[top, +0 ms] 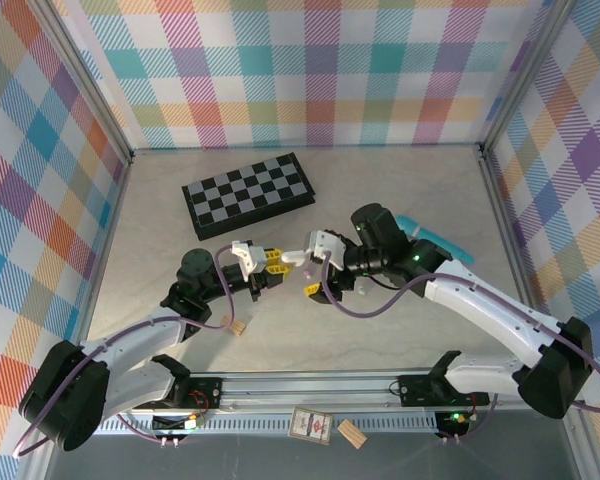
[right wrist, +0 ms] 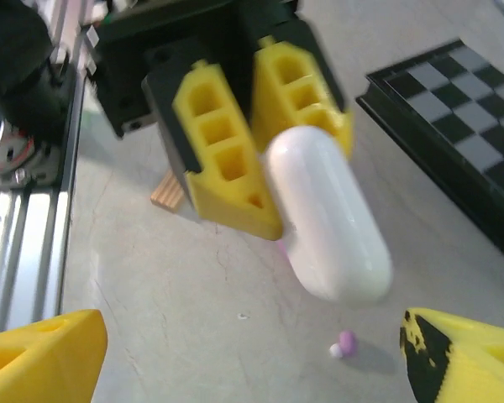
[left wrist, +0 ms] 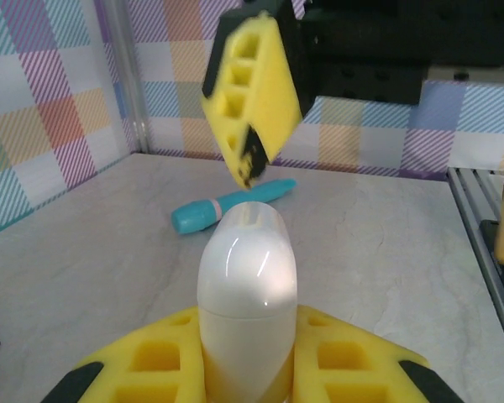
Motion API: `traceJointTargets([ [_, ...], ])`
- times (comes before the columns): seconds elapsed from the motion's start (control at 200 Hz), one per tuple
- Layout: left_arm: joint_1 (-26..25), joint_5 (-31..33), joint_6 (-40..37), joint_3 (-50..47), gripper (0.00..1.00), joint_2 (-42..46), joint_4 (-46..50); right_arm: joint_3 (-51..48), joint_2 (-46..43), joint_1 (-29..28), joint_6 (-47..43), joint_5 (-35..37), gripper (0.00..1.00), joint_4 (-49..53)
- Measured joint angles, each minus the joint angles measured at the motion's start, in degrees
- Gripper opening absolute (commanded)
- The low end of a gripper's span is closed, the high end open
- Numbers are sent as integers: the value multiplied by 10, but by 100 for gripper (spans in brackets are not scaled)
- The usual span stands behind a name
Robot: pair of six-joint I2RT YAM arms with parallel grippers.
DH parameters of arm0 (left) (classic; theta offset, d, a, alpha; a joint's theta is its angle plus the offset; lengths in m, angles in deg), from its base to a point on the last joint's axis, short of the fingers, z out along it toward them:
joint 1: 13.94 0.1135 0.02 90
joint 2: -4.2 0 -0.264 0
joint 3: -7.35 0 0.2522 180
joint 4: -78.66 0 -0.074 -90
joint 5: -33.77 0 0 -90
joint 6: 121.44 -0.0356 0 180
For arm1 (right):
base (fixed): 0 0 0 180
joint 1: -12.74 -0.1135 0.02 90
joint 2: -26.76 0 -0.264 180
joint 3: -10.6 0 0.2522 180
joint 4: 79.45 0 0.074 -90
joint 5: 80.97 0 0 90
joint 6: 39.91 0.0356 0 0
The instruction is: Insert wireless bluetooth earbuds into charging case
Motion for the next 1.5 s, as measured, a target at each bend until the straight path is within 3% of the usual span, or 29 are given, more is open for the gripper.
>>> traceJointTargets([
  [0.155,1,-14,-10,7,5,13,22,5,22,0,-81,-6,79,-7],
  [0.295,2,-23,-13,9,5,14,37,16,39,0,-101,-12,56,-7],
  [0.35,2,-25,-14,9,5,14,44,21,43,0,-106,-15,53,-8],
  [0.475,2,-33,-15,9,5,14,47,24,45,2,-111,-22,38,-14],
  [0.655,2,-43,-17,9,5,15,53,24,49,6,-107,-26,24,-19],
  [0.73,2,-42,-18,9,6,15,57,24,49,7,-106,-26,23,-18],
  [0.81,2,-39,-18,9,16,16,58,24,49,7,-103,-24,22,-18],
  [0.925,2,-28,-13,9,40,20,57,24,49,8,-89,-19,21,-26],
  [0.945,2,-23,-13,9,50,21,57,24,49,8,-85,-17,20,-27],
  [1.01,2,-5,-6,9,97,23,49,24,49,14,-68,-14,20,-30],
  [1.02,2,-3,-5,9,100,24,48,23,49,16,-64,-13,20,-31],
  [1.305,2,89,-2,4,100,50,34,-43,71,99,96,57,20,-159],
  [1.5,2,176,-26,3,100,52,81,-14,180,141,283,114,20,-195],
])
